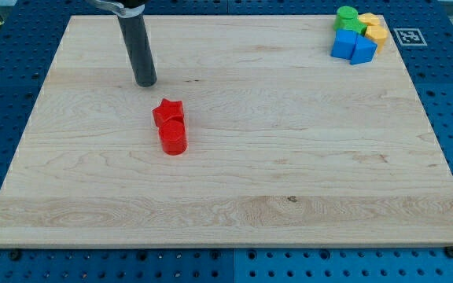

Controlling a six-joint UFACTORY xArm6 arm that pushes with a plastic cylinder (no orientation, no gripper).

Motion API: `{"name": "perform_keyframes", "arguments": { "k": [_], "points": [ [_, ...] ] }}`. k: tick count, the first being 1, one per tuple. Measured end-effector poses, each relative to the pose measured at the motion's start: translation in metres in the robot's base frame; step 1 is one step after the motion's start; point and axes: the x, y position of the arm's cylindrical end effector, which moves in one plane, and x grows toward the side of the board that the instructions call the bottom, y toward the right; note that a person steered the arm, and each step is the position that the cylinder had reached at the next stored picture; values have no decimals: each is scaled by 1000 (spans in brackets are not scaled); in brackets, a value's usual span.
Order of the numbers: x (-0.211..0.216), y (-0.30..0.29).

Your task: Move the red blocks towards the top left of the board

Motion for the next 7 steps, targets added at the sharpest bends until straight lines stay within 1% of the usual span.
{"name": "perform_keyframes", "arguments": {
  "k": [1, 2, 5, 6, 7],
  "points": [
    [26, 5],
    [39, 8],
    [56, 38],
    [74, 46],
    [77, 51]
  ]
}}
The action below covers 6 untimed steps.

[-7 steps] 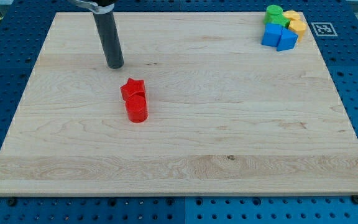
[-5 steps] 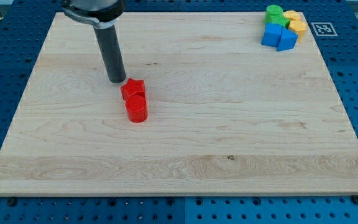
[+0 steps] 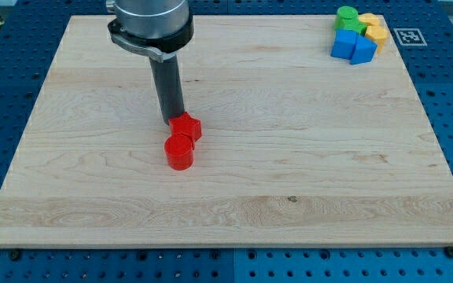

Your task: Move the red blocks towards the top left of the board

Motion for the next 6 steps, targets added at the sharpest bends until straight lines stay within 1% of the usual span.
{"name": "perform_keyframes", "arguments": {
  "k": [2, 4, 5, 6],
  "points": [
    [8, -49],
    [97, -49],
    [121, -42],
    [121, -20]
  ]
}}
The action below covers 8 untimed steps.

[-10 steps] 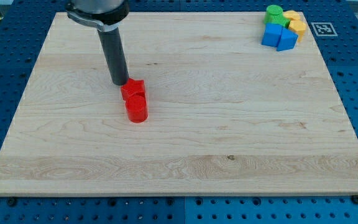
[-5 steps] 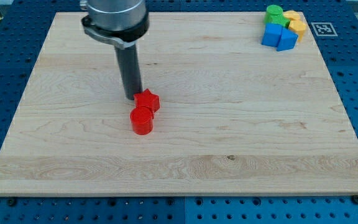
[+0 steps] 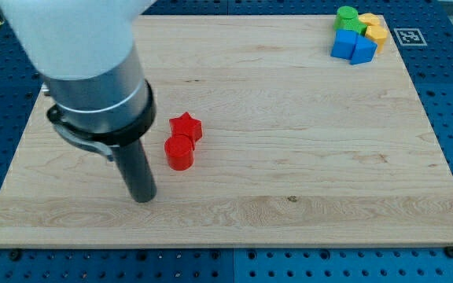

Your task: Move the red blocks towards the top left of the board

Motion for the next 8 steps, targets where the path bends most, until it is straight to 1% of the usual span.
{"name": "perform_keyframes", "arguments": {
  "k": [2, 3, 7, 8],
  "points": [
    [-1, 57],
    [-11, 73],
    [-11, 55],
    [-20, 55]
  ]
}}
